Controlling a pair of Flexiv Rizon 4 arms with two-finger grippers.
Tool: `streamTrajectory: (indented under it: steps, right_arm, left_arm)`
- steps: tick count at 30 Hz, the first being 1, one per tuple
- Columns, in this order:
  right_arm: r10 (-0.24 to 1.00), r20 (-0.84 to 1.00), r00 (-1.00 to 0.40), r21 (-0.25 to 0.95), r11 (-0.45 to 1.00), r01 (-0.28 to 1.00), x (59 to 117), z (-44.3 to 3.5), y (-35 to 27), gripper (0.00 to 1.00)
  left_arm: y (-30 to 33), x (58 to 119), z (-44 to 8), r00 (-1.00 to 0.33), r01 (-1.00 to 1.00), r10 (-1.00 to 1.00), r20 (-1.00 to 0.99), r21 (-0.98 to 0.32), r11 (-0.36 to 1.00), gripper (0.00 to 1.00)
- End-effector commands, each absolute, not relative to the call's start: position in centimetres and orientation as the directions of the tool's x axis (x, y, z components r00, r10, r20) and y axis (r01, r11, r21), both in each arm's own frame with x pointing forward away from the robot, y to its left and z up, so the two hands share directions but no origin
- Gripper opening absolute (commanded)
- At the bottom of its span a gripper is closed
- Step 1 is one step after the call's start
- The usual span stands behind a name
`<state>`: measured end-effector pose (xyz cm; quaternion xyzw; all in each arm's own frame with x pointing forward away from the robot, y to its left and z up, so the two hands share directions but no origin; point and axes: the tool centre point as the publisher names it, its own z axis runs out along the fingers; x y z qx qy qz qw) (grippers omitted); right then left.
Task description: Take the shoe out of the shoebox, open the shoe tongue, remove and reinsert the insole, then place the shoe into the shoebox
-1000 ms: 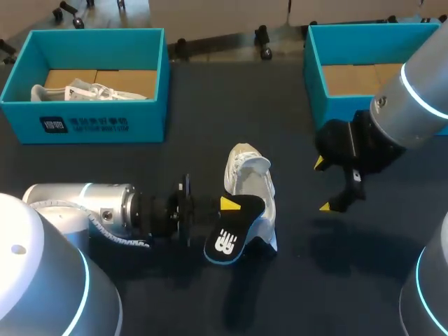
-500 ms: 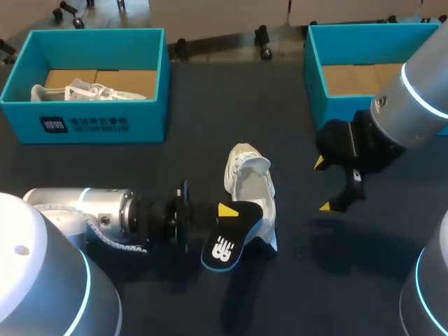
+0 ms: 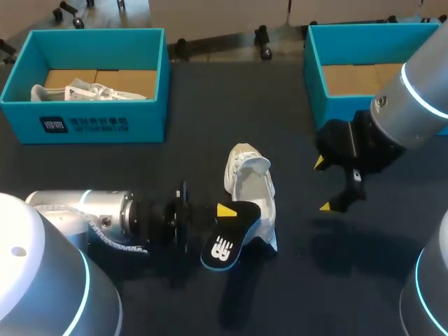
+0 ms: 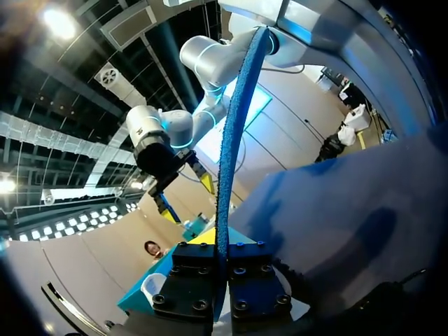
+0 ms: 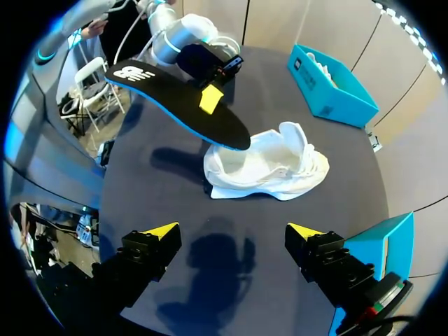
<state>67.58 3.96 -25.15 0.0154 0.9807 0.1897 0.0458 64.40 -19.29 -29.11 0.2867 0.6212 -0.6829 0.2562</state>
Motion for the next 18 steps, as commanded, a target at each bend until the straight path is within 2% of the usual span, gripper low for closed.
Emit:
streamTrajectory:
  steps: [1,18]
  right_arm:
    - [0.048,-0.086,-0.995,0.373,0.928,0.013,67.52,-25.29,4.01,1.00]
    - [0.048,-0.086,-0.995,0.373,0.928,0.013,67.52,-25.29,4.01,1.00]
  left_arm:
    - [-19.46,64.51,-29.78,-0.705,0.705,0.005,-0.709,-0.702,-0.100,0.00]
    - [-19.43,64.33,-29.59,-0.701,0.709,-0.009,-0.713,-0.696,-0.111,0.00]
